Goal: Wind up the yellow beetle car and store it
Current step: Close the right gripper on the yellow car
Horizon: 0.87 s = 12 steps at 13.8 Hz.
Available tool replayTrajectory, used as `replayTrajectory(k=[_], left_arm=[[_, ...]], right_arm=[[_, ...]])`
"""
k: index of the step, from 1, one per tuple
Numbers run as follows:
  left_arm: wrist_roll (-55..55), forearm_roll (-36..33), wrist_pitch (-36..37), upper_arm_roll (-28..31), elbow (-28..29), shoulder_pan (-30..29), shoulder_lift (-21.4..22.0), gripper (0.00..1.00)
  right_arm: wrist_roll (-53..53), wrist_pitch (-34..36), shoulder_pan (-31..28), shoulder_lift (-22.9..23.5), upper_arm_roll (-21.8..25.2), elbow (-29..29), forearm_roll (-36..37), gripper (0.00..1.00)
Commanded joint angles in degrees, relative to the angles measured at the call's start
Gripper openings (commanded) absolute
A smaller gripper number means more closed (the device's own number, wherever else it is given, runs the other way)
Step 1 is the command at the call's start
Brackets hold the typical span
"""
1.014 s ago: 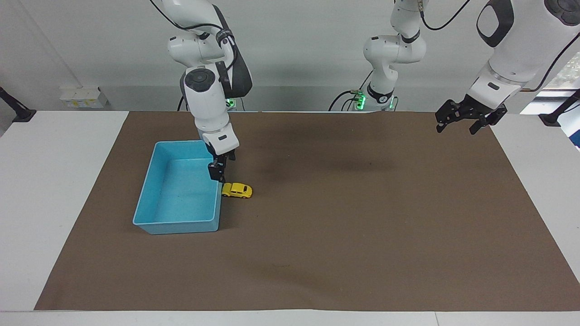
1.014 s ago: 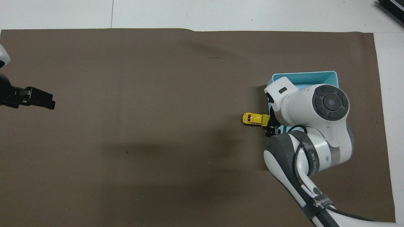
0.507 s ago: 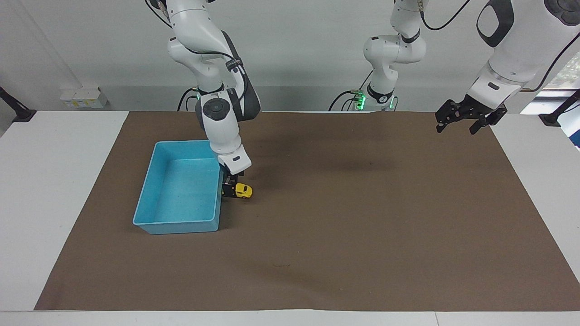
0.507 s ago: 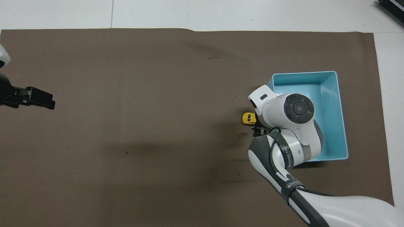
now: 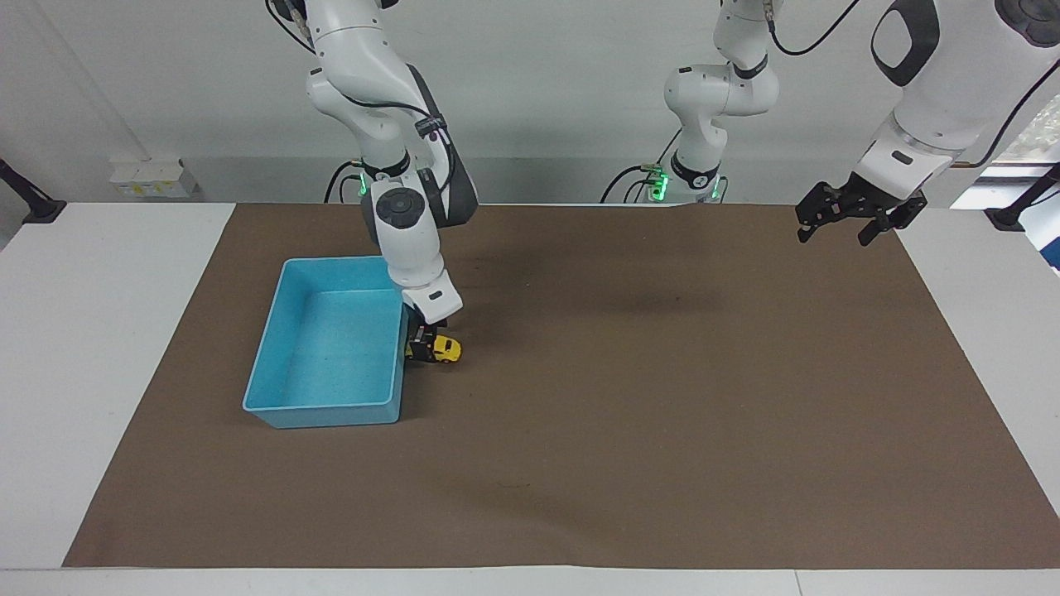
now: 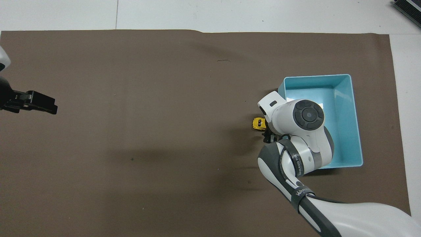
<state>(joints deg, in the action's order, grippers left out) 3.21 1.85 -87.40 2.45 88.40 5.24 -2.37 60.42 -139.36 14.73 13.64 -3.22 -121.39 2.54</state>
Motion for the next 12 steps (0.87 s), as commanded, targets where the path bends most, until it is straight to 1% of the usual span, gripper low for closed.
replayTrajectory(k=[1,2,3,4,7,10,12], left_arm=[[-0.40,-0.53,0.39,-0.69,0.81,-0.76,1.05,1.00],[-0.40,-0.53,0.39,-0.69,0.81,-0.76,0.96,1.00],[-0.40,-0.53,0.39,-0.69,0.81,-0.76,1.05,1.00],[-0.40,-0.53,0.39,-0.69,0.81,-0.76,1.05,1.00],[-0.40,-0.53,0.39,-0.69,0.81,-0.76,1.05,1.00],[-0.40,-0.53,0.39,-0.69,0.81,-0.76,1.05,1.00],[-0.40,-0.53,0.39,-0.69,0.81,-0.76,1.05,1.00]], right_arm=[[1.54,-1.79,-0.41,0.15,-0.04,-0.87,1.68,0.57],[1.54,-1.79,-0.41,0.24,-0.04,-0.78,1.68,0.30],[1.10,-1.79,-0.41,0.33,-0.04,-0.69,1.68,0.15],[1.01,-1.79,-0.41,0.51,-0.12,-0.26,1.68,0.11],[-0.39,-3.19,0.29,1.47,-0.12,1.41,1.59,0.06],[-2.49,-2.76,2.57,2.88,-0.12,5.71,1.42,0.05],[-6.00,-2.14,4.25,2.45,-0.12,6.60,1.50,0.02]])
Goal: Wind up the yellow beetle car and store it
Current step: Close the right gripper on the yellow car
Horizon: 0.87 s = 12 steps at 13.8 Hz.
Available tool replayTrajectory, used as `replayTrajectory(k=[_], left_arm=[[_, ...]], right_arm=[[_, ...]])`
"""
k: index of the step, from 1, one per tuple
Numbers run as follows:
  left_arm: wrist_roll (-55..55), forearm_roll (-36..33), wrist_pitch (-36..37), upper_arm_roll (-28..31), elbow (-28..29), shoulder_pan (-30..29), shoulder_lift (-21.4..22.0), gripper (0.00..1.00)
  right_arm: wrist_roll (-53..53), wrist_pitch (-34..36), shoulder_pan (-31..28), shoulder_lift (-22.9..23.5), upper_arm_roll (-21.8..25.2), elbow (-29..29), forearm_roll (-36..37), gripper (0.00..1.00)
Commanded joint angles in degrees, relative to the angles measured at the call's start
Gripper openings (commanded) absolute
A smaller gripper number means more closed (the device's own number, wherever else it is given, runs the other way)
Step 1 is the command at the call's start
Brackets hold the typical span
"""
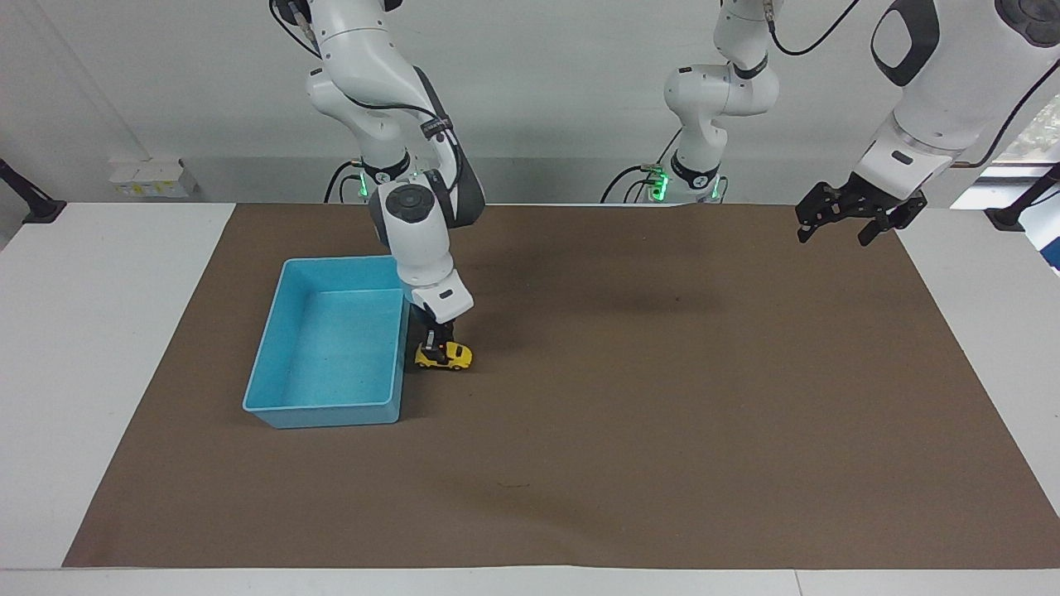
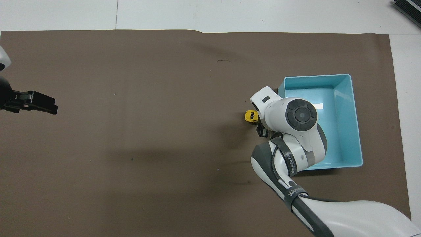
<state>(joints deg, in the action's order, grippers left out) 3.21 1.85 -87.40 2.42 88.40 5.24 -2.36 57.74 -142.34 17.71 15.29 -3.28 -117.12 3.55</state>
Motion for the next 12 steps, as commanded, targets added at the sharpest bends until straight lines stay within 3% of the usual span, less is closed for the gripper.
replayTrajectory(k=[1,4,12], left_arm=[[-0.40,-0.53,0.39,-0.66,0.81,-0.76,1.05,1.00],[-0.40,-0.53,0.39,-0.66,0.81,-0.76,1.05,1.00],[-0.40,-0.53,0.39,-0.66,0.81,-0.76,1.05,1.00]], right_arm=[[-3.59,2.49,1.45,0.28,-0.06,3.12,0.49,0.02],[-2.98,12.94,1.37,-1.39,-0.06,7.60,0.58,0.02],[5.61,25.61,-2.66,-10.62,0.73,7.34,0.49,0.02]])
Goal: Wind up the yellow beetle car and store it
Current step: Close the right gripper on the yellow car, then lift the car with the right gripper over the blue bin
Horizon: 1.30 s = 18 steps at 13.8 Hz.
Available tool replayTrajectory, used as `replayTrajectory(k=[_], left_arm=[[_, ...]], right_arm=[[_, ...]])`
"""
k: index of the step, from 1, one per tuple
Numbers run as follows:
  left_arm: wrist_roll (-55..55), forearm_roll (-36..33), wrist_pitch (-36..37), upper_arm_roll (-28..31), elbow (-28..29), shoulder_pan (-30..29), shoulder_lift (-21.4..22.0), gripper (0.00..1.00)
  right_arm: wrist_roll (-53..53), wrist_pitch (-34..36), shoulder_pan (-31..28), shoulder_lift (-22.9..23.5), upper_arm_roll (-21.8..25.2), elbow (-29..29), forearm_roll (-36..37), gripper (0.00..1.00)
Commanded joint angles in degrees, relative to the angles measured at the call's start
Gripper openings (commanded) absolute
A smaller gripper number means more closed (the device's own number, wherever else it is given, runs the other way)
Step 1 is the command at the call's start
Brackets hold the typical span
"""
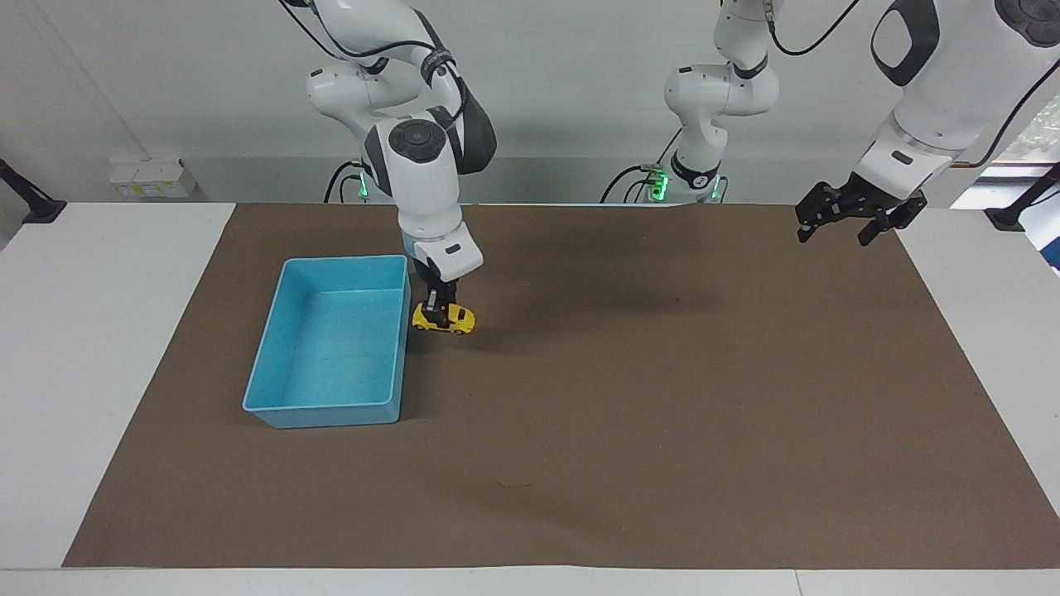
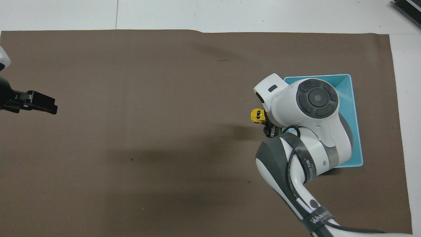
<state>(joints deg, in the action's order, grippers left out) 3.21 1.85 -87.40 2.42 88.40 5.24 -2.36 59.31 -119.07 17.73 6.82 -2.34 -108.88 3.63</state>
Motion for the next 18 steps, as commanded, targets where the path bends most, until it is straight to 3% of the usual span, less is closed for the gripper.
replayTrajectory(k=[1,11,18], left_arm=[[-0.40,-0.53,0.39,-0.66,0.81,-0.75,1.05,1.00],[-0.40,-0.53,0.39,-0.66,0.81,-0.75,1.05,1.00],[-0.40,-0.53,0.39,-0.66,0.81,-0.75,1.05,1.00]], right_arm=[[5.80,3.83,-3.66,-2.51,-0.21,-1.42,0.32,0.02],[26.73,3.15,-18.16,-6.46,-0.30,-10.20,0.32,0.02],[26.82,-8.46,-19.31,-6.56,-0.21,-16.89,0.24,0.02]])
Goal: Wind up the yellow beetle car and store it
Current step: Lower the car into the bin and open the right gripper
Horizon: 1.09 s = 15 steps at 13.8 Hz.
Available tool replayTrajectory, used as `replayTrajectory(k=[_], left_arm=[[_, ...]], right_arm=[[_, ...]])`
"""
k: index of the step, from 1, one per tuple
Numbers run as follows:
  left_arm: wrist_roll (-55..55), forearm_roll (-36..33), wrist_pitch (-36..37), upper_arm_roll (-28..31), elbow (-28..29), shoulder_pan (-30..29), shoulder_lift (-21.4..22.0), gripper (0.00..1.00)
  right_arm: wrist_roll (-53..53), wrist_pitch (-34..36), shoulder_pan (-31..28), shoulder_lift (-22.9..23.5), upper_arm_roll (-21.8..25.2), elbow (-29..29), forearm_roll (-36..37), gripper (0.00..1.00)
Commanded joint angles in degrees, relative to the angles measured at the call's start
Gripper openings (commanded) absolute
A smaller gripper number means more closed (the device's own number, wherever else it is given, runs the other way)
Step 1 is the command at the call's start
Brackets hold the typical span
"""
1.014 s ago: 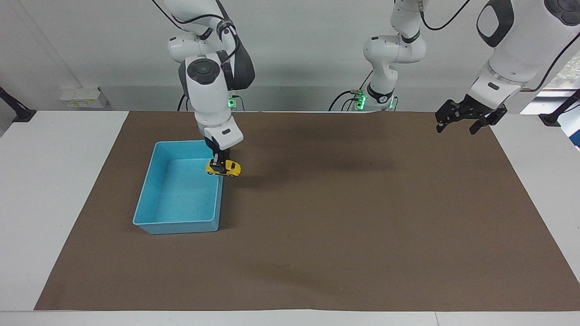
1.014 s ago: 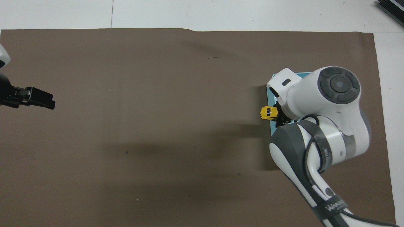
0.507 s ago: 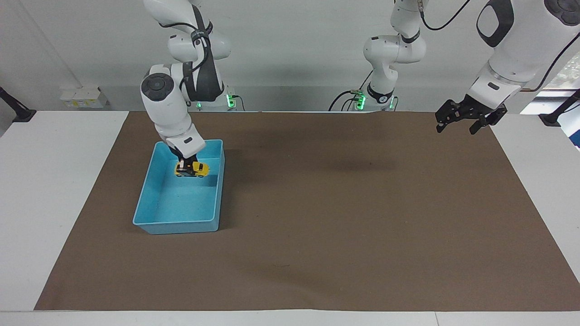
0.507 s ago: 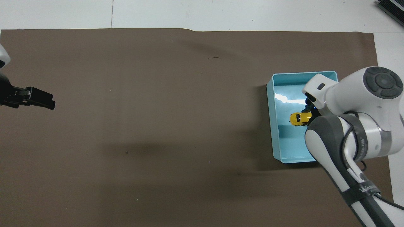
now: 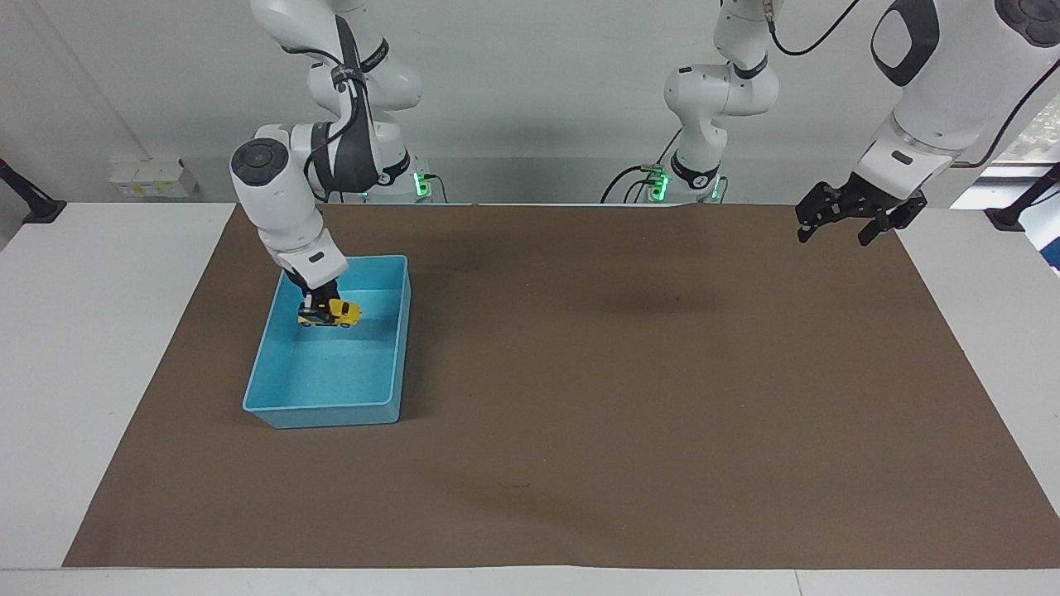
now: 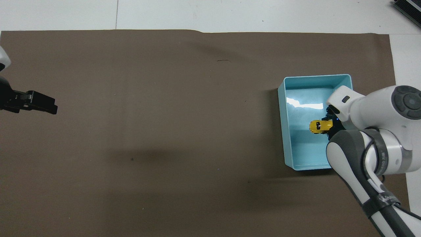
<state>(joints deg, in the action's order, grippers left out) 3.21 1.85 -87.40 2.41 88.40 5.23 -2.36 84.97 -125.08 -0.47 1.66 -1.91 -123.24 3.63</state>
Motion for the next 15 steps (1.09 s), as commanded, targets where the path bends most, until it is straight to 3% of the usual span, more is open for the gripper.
replayTrajectory(k=[1,4,8,15], left_arm=[[-0.40,-0.53,0.39,-0.65,0.81,-0.75,1.05,1.00],[-0.40,-0.53,0.39,-0.65,0.81,-0.75,1.05,1.00],[-0.40,-0.53,0.39,-0.65,0.81,-0.75,1.05,1.00],[-0.40,-0.53,0.39,-0.65,0.81,-0.75,1.05,1.00]], right_arm=[[1.25,-2.54,-1.12,-1.40,-0.64,-2.62,0.23,0.02],[1.51,-3.50,-1.55,-1.14,-0.64,-3.23,0.06,0.02],[2.04,-10.34,-1.91,0.97,-0.64,-6.12,-0.20,0.02],[1.78,-13.61,-1.82,3.08,-0.64,-7.28,-0.29,0.02]])
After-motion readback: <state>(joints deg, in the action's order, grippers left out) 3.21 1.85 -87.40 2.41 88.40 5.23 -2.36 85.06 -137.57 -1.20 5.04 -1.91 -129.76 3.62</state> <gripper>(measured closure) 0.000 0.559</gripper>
